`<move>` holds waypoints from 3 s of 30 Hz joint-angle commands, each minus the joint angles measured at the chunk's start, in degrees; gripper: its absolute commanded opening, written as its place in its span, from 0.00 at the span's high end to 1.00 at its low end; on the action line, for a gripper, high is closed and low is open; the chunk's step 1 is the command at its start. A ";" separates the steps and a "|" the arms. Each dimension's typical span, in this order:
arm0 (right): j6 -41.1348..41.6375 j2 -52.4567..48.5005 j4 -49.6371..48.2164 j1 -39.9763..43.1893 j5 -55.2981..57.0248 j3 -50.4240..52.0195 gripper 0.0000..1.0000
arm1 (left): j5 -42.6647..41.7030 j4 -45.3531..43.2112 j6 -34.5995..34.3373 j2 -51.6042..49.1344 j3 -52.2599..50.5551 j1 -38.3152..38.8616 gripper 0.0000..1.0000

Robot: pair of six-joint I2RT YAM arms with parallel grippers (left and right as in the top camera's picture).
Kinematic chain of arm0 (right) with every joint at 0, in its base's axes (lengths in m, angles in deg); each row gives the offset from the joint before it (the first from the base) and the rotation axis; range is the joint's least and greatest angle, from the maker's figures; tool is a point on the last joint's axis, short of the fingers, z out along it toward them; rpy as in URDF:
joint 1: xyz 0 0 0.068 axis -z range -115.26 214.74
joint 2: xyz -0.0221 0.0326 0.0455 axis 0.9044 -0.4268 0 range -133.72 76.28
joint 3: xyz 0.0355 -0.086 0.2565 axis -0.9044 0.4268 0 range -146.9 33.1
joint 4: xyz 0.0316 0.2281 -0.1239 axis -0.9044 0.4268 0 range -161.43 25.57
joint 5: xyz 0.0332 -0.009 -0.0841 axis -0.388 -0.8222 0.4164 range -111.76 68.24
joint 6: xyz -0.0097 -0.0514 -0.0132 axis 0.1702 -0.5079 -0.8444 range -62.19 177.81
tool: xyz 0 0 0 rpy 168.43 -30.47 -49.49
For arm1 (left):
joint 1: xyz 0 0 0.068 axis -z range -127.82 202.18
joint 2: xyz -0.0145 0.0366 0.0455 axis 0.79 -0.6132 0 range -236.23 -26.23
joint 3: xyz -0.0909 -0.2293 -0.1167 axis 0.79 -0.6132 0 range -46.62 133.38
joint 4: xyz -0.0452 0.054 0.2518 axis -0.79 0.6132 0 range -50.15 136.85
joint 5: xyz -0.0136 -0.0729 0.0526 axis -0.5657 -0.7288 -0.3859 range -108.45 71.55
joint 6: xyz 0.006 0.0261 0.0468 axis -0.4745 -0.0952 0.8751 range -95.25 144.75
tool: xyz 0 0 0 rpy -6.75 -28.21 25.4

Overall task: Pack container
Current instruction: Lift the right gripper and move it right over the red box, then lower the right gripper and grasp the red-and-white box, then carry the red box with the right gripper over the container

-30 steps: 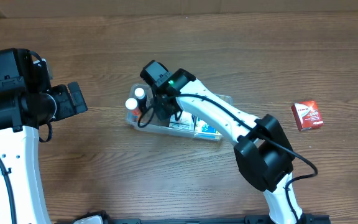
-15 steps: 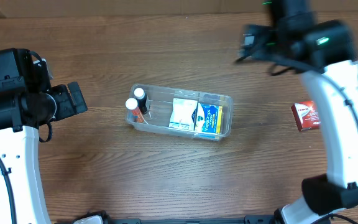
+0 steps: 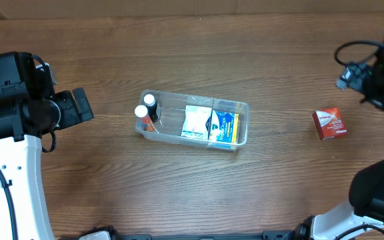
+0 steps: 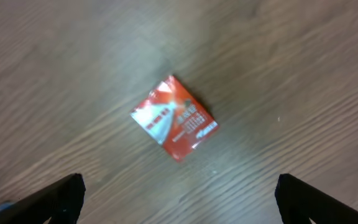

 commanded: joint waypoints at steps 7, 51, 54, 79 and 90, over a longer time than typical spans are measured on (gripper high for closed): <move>-5.99 0.04 -11.63 2.58 -4.24 15.74 0.00 | -0.39 -0.26 -0.17 -0.09 0.04 0.02 0.00; -34.62 -15.50 -19.80 -1.27 -3.80 18.99 0.07 | 0.02 -0.46 -0.17 -0.09 0.04 0.02 0.00; -32.81 -15.50 -20.37 -1.27 -3.82 18.97 0.10 | 0.02 -0.44 -0.17 -0.09 0.04 0.02 0.00; -29.51 -12.31 -21.59 -1.27 -4.68 18.40 0.34 | 0.02 -0.63 -0.17 -0.09 0.04 0.02 0.00; -8.85 9.55 -13.46 -11.34 -8.28 16.15 0.51 | -0.02 -1.25 -0.17 -0.09 0.04 0.02 0.00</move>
